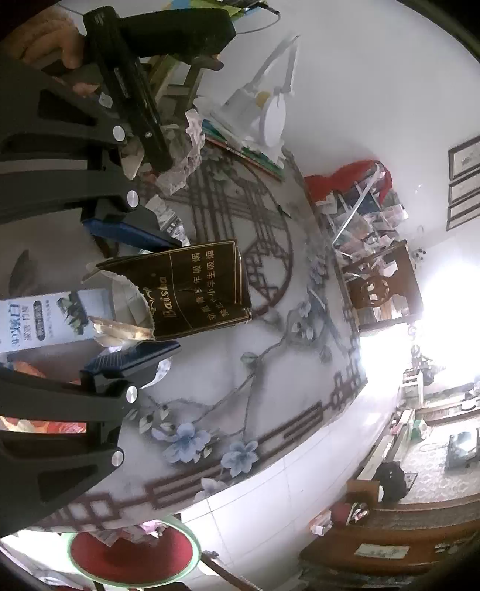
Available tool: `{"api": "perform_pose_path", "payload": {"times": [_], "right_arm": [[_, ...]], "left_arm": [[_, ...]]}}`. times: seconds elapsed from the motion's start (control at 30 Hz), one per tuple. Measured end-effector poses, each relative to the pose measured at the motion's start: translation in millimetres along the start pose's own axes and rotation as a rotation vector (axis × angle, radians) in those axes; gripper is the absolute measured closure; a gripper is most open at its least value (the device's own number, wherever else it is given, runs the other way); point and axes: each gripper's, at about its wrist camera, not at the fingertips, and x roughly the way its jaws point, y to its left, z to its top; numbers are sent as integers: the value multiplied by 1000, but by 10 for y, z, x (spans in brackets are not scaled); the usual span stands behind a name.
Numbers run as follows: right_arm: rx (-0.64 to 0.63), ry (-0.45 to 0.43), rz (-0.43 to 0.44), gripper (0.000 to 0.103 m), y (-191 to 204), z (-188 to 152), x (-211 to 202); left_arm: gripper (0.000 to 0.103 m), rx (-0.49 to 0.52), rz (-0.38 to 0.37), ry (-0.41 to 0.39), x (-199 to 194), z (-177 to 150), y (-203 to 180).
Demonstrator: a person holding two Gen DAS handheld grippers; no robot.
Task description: Collect trash
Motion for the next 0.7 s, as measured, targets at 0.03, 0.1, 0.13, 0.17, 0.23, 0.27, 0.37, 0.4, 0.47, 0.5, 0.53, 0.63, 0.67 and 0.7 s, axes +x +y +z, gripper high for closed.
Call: {"api": "perform_pose_path", "payload": {"times": [0.03,0.1,0.13,0.17,0.23,0.27,0.37,0.4,0.47,0.5,0.53,0.63,0.67,0.7], "right_arm": [[3,0,-1,56,-18,-13,-8],[12,-2,-1,56,-61,-37,-34],[14,-3,-1,56,-81,-51,-48],[16,-4,-1,56,-94,-61,-62],[21,-6,-1,56,-136,-83,-89],[23,-6,0,55,-157,-97,-102],[32,-7,1,55,-229,-130,-133],[36,-6,1,55,-259,-142,-146],[42,-6,1,55,-310,-161,-170],[45,-6,1,55,-345,-168,-184],[48,-5,1,55,-368,-171,-191],[57,-5,-2,55,-460,-189,-225],[61,-5,-3,55,-488,-194,-236],[67,-5,-6,55,-530,-203,-252]], "left_arm": [[58,2,0,0,-4,-9,-19],[58,4,2,-3,-14,-27,-52],[58,4,2,-4,-19,-34,-59],[58,5,2,-5,-23,-40,-68],[58,10,4,-3,-26,-59,-111],[58,13,4,-2,-23,-71,-136],[58,20,6,4,-6,-96,-188],[58,21,6,6,0,-112,-225],[58,25,7,9,10,-131,-271],[58,28,8,11,20,-142,-305],[58,29,9,12,27,-149,-326],[58,35,10,16,50,-169,-401],[58,37,10,17,56,-175,-422],[58,40,9,20,69,-183,-456]]}}
